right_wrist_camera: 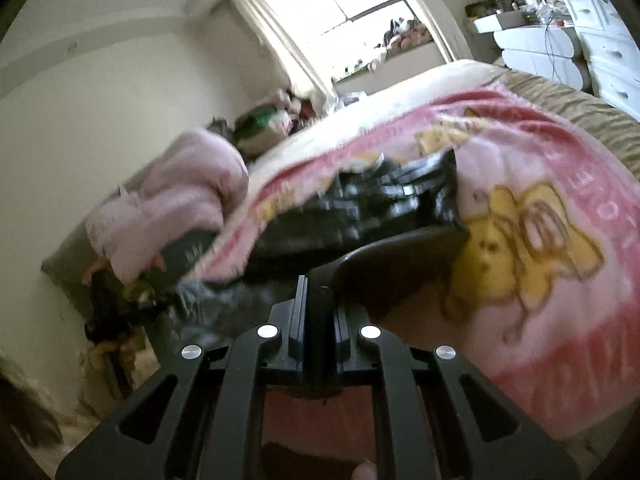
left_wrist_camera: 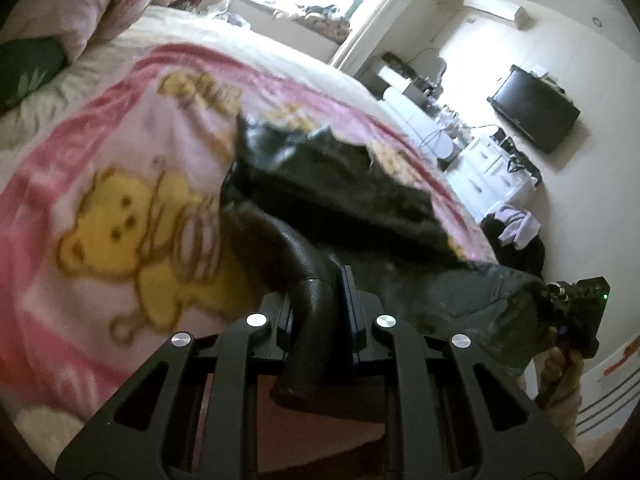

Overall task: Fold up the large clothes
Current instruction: 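Lift the hem with both tools and fold it toward the collar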

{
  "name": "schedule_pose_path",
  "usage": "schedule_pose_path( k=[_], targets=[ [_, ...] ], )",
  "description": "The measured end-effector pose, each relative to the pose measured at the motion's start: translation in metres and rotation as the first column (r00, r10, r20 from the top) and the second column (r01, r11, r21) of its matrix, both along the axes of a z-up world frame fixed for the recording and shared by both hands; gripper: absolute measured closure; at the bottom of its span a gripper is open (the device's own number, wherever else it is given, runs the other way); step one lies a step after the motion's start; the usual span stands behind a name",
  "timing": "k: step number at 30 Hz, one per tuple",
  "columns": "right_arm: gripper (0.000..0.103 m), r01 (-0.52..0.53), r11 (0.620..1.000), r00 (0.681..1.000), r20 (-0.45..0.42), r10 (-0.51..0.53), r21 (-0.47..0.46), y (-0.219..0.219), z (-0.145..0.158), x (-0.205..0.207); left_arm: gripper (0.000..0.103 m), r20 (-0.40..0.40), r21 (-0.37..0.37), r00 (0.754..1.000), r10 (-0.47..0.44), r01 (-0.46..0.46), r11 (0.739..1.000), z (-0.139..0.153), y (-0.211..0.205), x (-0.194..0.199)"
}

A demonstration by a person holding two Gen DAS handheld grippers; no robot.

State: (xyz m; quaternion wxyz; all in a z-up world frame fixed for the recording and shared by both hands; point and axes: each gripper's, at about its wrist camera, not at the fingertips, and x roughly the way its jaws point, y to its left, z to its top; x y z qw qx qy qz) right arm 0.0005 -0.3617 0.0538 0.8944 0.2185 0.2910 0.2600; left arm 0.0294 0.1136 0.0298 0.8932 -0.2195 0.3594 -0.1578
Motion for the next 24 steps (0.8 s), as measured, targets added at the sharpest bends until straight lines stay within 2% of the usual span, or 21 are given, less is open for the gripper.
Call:
schedule_pose_path(
  k=[2, 5, 10, 15, 24],
  targets=[
    [0.094, 0.03, 0.999, 0.999, 0.017, -0.03, 0.038, -0.003, 0.008, 0.016, 0.091, 0.019, -0.001, 1.0, 0.0, 0.0, 1.0, 0.008, 0.001, 0.011],
    [0.094, 0.071, 0.994, 0.997, 0.023, -0.073, 0.078, -0.009, 0.015, 0.038, 0.091, 0.046, -0.047, 0.999, 0.001, 0.001, 0.999, 0.022, 0.006, 0.036],
    [0.094, 0.13, 0.984, 0.991, 0.015, -0.133, 0.121, -0.015, 0.025, 0.079, 0.09, 0.059, -0.062, 0.998, 0.017, -0.014, 0.998, 0.034, 0.009, 0.075],
    [0.094, 0.189, 0.981, 0.981, 0.027, -0.19, 0.038, 0.0, 0.035, 0.118, 0.09, 0.054, -0.05, 0.999, 0.005, -0.002, 0.999, 0.039, 0.008, 0.119],
    [0.094, 0.253, 0.966, 0.967, 0.0, -0.253, -0.045, 0.015, 0.02, 0.184, 0.089, 0.007, -0.017, 1.0, 0.013, -0.013, 1.0, 0.027, 0.003, 0.183]
  ],
)
